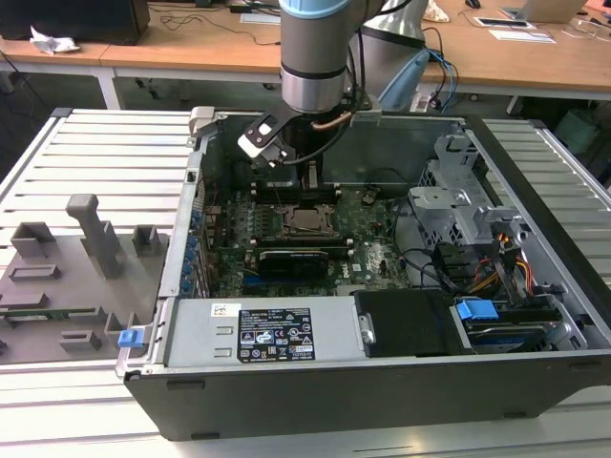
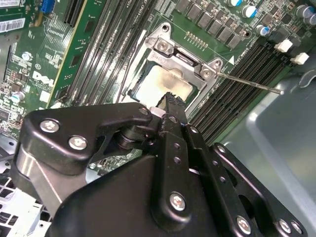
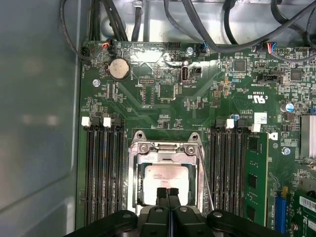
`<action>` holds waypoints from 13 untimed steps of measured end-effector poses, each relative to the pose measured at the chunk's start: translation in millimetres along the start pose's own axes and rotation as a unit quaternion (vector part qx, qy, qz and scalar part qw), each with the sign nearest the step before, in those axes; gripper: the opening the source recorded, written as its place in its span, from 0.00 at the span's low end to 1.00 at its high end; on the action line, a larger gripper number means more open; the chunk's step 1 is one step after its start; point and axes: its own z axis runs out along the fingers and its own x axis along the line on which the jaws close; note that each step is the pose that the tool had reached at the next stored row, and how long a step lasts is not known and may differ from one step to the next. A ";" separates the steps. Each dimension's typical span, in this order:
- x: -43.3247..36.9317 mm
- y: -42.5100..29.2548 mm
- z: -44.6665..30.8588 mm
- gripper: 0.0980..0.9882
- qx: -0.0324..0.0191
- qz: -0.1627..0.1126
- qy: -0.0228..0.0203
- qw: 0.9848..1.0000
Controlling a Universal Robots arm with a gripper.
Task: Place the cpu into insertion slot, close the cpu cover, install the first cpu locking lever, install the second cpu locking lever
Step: 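Install the first cpu locking lever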
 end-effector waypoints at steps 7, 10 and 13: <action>0.2 0.4 -11.4 0.01 0.000 0.000 0.000 1.000; 0.3 0.7 -20.2 0.01 0.000 0.000 0.000 1.000; 0.4 1.1 -29.3 0.01 0.000 0.000 0.000 1.000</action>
